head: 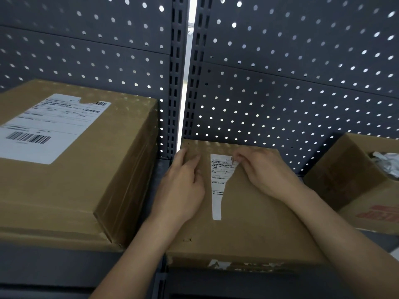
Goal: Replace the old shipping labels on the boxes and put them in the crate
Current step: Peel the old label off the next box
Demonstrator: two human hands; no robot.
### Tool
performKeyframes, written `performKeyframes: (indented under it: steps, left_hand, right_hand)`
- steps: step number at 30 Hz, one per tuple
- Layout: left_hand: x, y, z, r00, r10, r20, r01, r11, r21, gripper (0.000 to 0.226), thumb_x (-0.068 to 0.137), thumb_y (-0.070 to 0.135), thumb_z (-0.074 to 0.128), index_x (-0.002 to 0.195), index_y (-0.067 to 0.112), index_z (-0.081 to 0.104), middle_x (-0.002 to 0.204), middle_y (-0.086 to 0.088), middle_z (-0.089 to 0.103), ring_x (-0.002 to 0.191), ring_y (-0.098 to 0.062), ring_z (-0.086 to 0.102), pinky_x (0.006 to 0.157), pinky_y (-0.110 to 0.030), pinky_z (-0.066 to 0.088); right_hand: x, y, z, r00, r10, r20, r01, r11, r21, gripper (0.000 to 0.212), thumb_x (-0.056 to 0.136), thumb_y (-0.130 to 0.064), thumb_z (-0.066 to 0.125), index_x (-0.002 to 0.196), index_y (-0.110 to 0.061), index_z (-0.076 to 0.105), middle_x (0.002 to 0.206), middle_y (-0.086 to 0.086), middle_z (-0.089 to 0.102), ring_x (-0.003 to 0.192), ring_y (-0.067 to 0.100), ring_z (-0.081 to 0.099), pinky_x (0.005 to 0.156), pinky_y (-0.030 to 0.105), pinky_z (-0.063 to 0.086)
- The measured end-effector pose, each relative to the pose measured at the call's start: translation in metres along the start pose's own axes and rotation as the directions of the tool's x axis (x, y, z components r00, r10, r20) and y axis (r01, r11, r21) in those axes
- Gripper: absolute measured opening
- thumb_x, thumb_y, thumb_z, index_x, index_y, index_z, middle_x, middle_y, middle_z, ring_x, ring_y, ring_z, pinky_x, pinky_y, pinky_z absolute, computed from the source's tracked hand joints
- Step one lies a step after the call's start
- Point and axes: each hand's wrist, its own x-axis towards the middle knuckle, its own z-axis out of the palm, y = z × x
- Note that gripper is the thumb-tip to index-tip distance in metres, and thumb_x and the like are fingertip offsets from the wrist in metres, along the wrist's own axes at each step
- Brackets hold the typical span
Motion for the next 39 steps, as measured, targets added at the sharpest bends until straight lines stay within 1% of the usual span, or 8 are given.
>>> performKeyframes:
  steps: [3,9,15,22,26,31,35,39]
  left_hand:
    - [0.001,0.000,0.000,1.000,0.005,-0.001,-0.005,1.000,-0.002,0.046,0.102,0.026,0.035,0.149,0.025,0.036,0.159,0.014,0.010,0.141,-0.012,0.026,0.097,-0.017,0.018]
    - [0.001,-0.001,0.001,1.000,-0.001,0.001,0.001,1.000,0.001,0.047,0.102,0.026,0.036,0.149,0.025,0.036,0.159,0.013,0.010,0.141,-0.011,0.024,0.101,-0.019,0.020]
    - [0.001,0.000,0.000,1.000,-0.001,-0.002,0.001,1.000,0.006,0.046,0.102,0.026,0.036,0.149,0.024,0.036,0.159,0.013,0.010,0.141,-0.011,0.025,0.097,-0.017,0.018]
    - [0.000,0.000,0.000,1.000,-0.003,-0.003,0.003,1.000,-0.003,0.046,0.102,0.026,0.035,0.149,0.025,0.036,0.159,0.014,0.010,0.142,-0.012,0.025,0.101,-0.019,0.020]
    - [0.001,0.000,0.000,1.000,-0.002,-0.004,0.002,1.000,-0.004,0.046,0.102,0.026,0.036,0.148,0.024,0.037,0.159,0.014,0.011,0.140,-0.012,0.027,0.099,-0.018,0.021]
    - [0.001,-0.001,0.000,1.000,-0.004,-0.001,0.004,1.000,-0.003,0.046,0.102,0.026,0.036,0.149,0.024,0.036,0.159,0.014,0.011,0.141,-0.012,0.026,0.105,-0.022,0.023]
    - [0.001,0.000,0.000,1.000,-0.002,-0.001,0.002,1.000,0.004,0.046,0.102,0.026,0.036,0.149,0.024,0.036,0.159,0.013,0.011,0.141,-0.012,0.026,0.104,-0.020,0.022]
    - [0.001,0.000,0.000,1.000,-0.001,-0.005,0.001,1.000,0.011,0.046,0.102,0.026,0.036,0.149,0.023,0.036,0.159,0.014,0.012,0.140,-0.012,0.028,0.097,-0.017,0.020]
  right_hand:
    - [-0.002,0.001,-0.003,0.997,0.063,-0.042,-0.056,0.987,0.153,0.013,0.099,-0.021,0.042,0.095,-0.023,0.054,0.081,-0.008,0.063,0.074,0.017,0.059,0.073,0.040,0.049]
    - [0.002,-0.004,0.003,1.000,0.002,-0.002,-0.003,0.996,-0.091,0.029,0.095,-0.033,0.030,0.096,-0.027,0.059,0.087,-0.007,0.068,0.079,0.019,0.064,0.070,0.040,0.050]
    - [0.005,-0.004,0.004,0.997,0.006,0.075,0.009,0.982,-0.190,0.014,0.095,-0.023,0.042,0.099,-0.027,0.054,0.091,-0.006,0.067,0.082,0.022,0.064,0.068,0.040,0.050]
    - [-0.001,-0.005,-0.009,0.994,0.106,0.027,-0.109,0.988,0.112,0.011,0.098,-0.018,0.045,0.092,-0.022,0.052,0.078,-0.008,0.060,0.071,0.018,0.057,0.075,0.042,0.048]
    - [-0.001,-0.007,-0.012,0.993,0.089,0.075,-0.098,0.987,0.126,0.009,0.096,-0.031,0.052,0.094,-0.025,0.059,0.081,-0.012,0.061,0.078,0.014,0.059,0.079,0.041,0.048]
    - [0.003,-0.005,-0.010,0.994,0.059,0.091,-0.066,0.995,0.076,0.016,0.095,-0.037,0.048,0.095,-0.029,0.061,0.095,-0.010,0.067,0.089,0.016,0.063,0.081,0.043,0.050]
    - [0.004,-0.009,-0.005,0.996,0.020,0.085,-0.010,0.994,-0.109,0.031,0.094,-0.039,0.027,0.093,-0.025,0.054,0.092,-0.008,0.066,0.082,0.022,0.064,0.070,0.042,0.050]
    - [0.005,-0.011,-0.004,0.996,0.023,0.090,-0.006,0.982,-0.187,0.029,0.096,-0.037,0.023,0.092,-0.025,0.049,0.087,-0.007,0.066,0.073,0.022,0.062,0.064,0.040,0.050]
